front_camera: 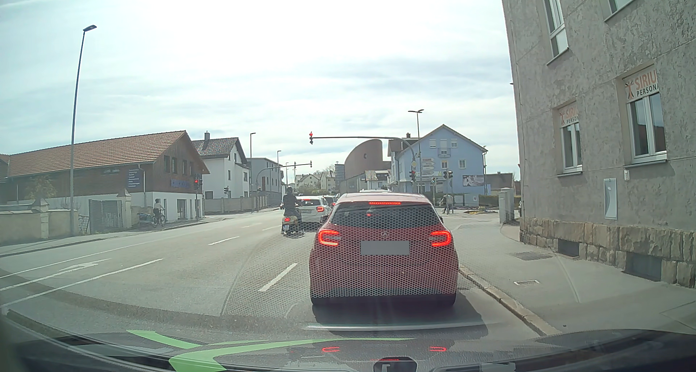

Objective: Follow the waypoints while adhering to traffic rules and regulations

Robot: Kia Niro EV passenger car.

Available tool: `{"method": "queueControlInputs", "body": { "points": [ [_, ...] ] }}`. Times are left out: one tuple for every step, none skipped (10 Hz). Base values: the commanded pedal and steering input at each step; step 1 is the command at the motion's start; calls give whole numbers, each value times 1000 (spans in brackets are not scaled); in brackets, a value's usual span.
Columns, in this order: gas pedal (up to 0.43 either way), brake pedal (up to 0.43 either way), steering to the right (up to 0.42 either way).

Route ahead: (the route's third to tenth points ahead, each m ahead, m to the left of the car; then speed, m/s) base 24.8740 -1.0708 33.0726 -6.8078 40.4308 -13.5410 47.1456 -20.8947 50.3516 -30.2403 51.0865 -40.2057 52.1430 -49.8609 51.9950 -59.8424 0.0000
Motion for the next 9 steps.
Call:
{"method": "queueControlInputs", "body": {
  "points": [
    [0, 268, 0],
    [0, 268, 0],
    [0, 268, 0],
    [0, 262, 0],
    [0, 262, 0],
    [0, 262, 0],
    [0, 262, 0],
    [0, 262, 0],
    [0, 262, 0]
  ]
}}
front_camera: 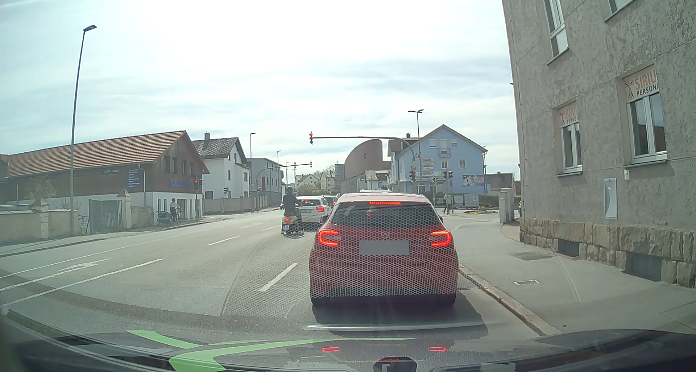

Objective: Follow the waypoints while adhering to traffic rules and regulations

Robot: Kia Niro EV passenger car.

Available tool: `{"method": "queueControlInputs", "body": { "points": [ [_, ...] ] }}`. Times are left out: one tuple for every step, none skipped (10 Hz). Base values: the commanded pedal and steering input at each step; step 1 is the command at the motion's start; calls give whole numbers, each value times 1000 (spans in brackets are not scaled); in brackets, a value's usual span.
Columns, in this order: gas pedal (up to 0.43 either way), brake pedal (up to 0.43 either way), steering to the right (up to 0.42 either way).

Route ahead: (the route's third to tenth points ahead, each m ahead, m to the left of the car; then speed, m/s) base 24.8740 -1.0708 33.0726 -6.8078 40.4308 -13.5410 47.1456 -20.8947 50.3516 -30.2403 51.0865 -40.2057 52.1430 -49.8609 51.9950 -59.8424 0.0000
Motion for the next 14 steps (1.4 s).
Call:
{"method": "queueControlInputs", "body": {
  "points": [
    [0, 262, 0],
    [0, 262, 0],
    [0, 268, 0],
    [0, 268, 0],
    [0, 262, 0],
    [0, 262, 0],
    [0, 268, 0],
    [0, 262, 0],
    [0, 262, 0],
    [0, 262, 0],
    [0, 262, 0],
    [0, 262, 0],
    [0, 262, 0],
    [0, 262, 0]
  ]
}}
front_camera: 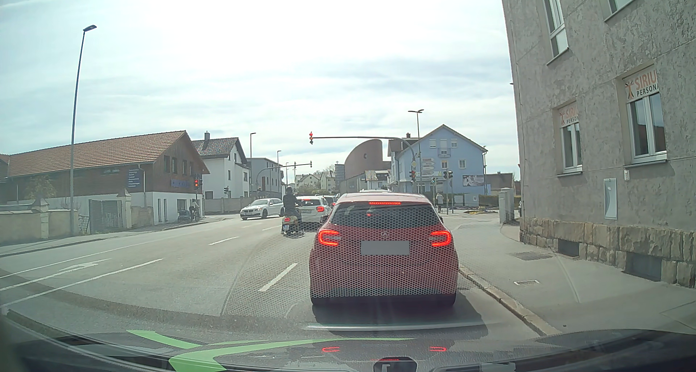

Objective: Follow the waypoints while adhering to traffic rules and regulations

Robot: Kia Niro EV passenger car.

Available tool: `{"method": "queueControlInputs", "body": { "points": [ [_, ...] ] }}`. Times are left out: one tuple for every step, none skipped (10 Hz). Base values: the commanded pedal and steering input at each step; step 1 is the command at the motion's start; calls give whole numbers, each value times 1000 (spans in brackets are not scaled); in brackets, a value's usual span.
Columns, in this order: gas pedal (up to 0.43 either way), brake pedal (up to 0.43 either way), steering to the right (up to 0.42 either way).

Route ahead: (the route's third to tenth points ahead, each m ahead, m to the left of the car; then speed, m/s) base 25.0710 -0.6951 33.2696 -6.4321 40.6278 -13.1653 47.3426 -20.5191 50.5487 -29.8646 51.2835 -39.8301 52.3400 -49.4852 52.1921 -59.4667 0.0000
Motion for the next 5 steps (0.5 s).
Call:
{"method": "queueControlInputs", "body": {
  "points": [
    [0, 262, 0],
    [0, 262, 0],
    [0, 262, 0],
    [0, 262, 0],
    [0, 262, 0]
  ]
}}
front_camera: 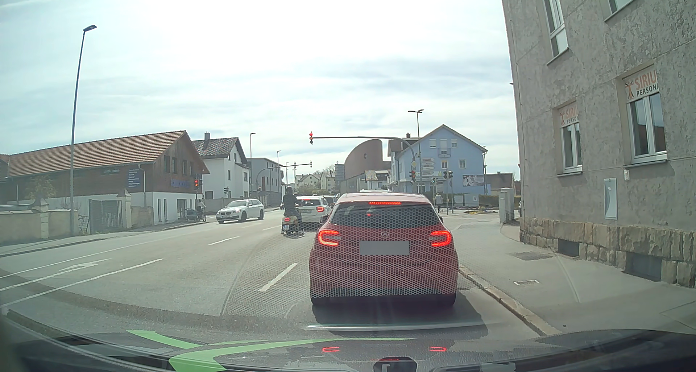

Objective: Follow the waypoints while adhering to traffic rules and regulations

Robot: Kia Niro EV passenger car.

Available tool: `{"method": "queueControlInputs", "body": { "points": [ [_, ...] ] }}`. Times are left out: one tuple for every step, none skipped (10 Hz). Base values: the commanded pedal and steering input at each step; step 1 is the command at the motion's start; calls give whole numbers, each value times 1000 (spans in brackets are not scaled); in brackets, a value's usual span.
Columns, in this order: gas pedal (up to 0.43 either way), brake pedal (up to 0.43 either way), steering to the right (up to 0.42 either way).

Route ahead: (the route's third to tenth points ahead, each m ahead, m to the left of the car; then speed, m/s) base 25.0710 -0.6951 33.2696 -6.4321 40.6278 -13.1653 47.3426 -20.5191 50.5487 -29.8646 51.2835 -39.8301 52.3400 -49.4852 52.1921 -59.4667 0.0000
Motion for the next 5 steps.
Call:
{"method": "queueControlInputs", "body": {
  "points": [
    [0, 268, 0],
    [0, 268, 0],
    [0, 262, 0],
    [0, 262, 0],
    [0, 262, 0]
  ]
}}
